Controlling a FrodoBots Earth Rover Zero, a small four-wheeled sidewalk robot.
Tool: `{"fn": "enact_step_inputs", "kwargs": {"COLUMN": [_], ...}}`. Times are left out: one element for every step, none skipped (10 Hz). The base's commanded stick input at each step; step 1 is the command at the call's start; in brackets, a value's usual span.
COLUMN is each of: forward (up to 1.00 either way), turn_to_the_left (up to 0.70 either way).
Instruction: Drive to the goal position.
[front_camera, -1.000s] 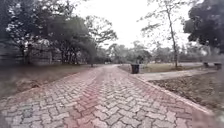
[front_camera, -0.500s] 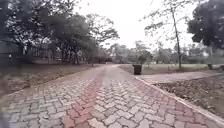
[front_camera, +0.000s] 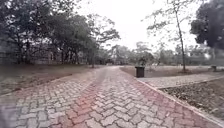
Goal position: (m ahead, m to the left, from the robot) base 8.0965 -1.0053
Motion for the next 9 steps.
{"fn": "enact_step_inputs", "kwargs": {"forward": [0.70,0.70,0.70,0.70,0.70,0.70,0.70,0.70,0.70], "turn_to_the_left": [0.00,0.00,0.00,0.00,0.00,0.00,0.00,0.00,0.00]}}
